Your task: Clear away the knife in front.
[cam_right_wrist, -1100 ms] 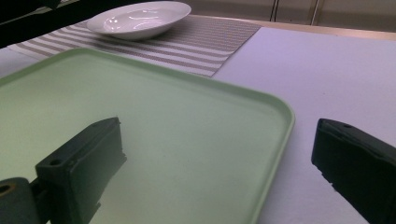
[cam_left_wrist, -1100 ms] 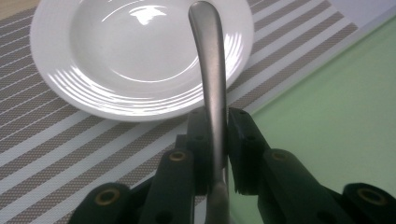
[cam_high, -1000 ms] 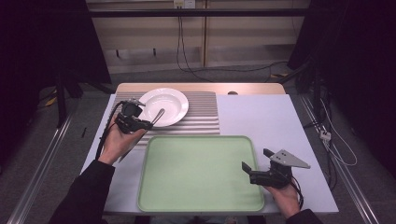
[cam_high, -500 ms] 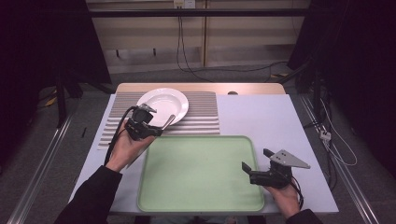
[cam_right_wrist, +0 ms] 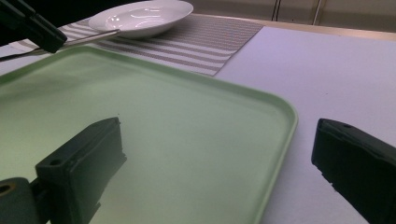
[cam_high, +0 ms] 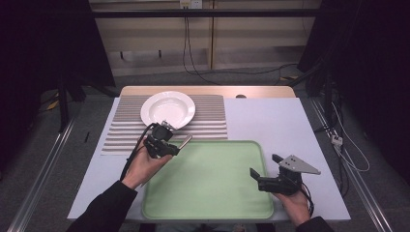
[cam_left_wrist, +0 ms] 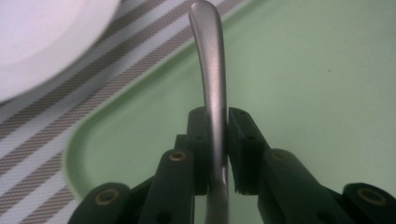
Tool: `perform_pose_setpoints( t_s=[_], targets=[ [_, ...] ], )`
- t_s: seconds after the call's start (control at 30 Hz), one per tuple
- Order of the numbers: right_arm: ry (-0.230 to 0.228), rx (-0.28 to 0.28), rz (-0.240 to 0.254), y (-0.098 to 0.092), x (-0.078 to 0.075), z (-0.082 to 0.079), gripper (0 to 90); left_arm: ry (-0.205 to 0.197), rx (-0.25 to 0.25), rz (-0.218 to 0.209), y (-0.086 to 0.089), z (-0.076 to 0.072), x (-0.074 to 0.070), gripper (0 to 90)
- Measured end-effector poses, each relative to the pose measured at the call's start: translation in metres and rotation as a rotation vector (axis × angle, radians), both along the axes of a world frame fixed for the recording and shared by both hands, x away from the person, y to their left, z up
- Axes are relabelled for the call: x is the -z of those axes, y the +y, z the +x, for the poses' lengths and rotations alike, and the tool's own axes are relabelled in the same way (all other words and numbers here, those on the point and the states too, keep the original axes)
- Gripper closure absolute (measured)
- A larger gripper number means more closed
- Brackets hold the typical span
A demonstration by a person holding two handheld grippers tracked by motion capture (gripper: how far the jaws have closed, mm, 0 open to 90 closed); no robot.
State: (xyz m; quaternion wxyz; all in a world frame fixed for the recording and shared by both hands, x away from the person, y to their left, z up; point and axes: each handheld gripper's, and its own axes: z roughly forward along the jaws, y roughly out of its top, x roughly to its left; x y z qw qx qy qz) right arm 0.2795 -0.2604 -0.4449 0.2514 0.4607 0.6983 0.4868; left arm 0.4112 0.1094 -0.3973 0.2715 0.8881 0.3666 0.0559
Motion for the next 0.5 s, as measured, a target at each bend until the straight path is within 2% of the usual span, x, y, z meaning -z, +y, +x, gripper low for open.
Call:
perform_pose_setpoints(
  t_s=[0.27,0.5],
  targets=[
    [0.0,-0.002,0.0,0.0,0.0,0.0,2.1,0.059,0.006,0.02,-0.009,-0.007,0.018,79.9],
    [-0.001,-0.003,0.0,0.0,0.0,0.0,2.1,0.076,0.004,0.028,-0.013,-0.01,0.028,79.9]
  ],
)
